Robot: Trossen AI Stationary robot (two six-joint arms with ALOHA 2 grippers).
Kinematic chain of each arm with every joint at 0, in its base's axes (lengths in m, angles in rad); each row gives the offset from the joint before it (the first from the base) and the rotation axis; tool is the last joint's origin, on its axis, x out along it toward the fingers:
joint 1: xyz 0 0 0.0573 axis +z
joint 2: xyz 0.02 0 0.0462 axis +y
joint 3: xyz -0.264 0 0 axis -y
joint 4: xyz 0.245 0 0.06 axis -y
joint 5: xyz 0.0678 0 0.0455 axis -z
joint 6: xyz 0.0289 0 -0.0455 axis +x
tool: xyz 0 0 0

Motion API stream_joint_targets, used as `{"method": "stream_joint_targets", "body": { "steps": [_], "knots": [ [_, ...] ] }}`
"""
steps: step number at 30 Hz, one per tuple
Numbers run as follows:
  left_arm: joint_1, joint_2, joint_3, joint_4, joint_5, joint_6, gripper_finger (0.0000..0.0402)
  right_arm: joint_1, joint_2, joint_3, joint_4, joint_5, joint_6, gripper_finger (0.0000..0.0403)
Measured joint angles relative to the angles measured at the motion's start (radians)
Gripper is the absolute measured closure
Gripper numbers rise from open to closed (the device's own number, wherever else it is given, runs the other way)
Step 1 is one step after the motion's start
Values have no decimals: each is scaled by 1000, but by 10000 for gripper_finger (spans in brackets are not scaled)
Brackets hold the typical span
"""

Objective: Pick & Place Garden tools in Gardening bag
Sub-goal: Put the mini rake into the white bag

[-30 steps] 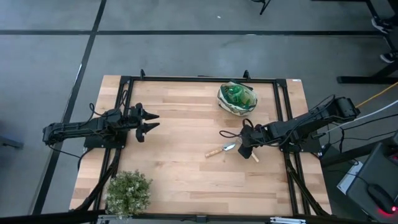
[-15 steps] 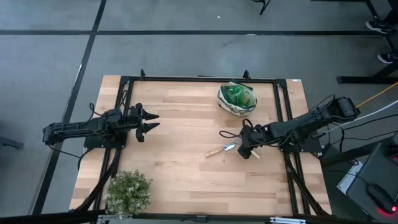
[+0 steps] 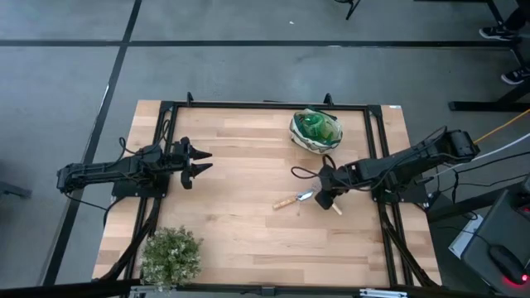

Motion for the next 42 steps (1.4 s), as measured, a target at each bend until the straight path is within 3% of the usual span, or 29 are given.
{"method": "stream_joint_targets", "body": {
  "steps": [10,42],
  "knots": [
    [0,0,0,0,0,0,212,-8,2,-3,125,-94,4,395],
    [0,0,0,0,0,0,211,-8,1,2,689,-309,8,400]
  ]
}}
